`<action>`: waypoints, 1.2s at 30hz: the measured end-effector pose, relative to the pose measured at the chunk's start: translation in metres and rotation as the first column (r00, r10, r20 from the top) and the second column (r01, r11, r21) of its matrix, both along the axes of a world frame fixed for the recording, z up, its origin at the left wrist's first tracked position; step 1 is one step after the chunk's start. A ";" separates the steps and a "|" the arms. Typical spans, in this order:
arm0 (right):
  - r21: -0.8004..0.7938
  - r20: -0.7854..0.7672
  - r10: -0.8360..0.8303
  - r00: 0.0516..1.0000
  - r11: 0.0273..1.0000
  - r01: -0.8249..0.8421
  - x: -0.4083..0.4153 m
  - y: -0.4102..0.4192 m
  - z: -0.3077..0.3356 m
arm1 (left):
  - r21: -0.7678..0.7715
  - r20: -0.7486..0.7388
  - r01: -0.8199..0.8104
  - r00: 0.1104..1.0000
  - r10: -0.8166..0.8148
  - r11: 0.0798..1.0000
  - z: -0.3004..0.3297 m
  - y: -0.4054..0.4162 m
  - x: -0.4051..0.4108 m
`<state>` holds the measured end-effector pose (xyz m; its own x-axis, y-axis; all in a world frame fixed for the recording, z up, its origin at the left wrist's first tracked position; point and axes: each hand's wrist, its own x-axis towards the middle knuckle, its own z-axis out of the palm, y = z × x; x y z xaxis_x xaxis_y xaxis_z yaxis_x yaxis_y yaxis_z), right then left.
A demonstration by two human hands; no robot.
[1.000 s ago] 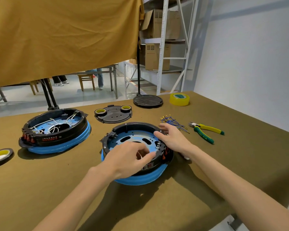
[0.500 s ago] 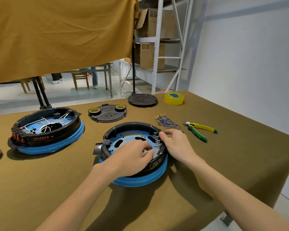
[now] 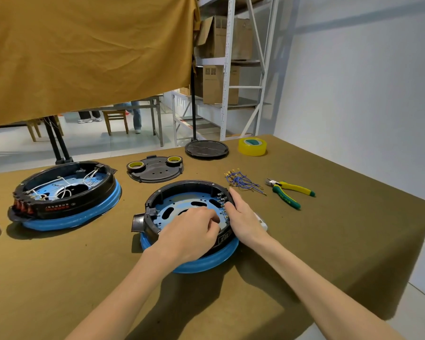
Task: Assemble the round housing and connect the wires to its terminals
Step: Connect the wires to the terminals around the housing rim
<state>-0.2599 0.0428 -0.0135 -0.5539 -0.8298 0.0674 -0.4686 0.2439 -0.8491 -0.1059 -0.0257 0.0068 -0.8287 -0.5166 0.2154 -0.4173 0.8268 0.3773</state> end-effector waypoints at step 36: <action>-0.422 -0.224 -0.319 0.921 0.884 0.203 -0.082 -0.033 0.053 | -0.141 -0.156 -0.121 0.983 0.099 0.983 -0.007 -0.030 -0.010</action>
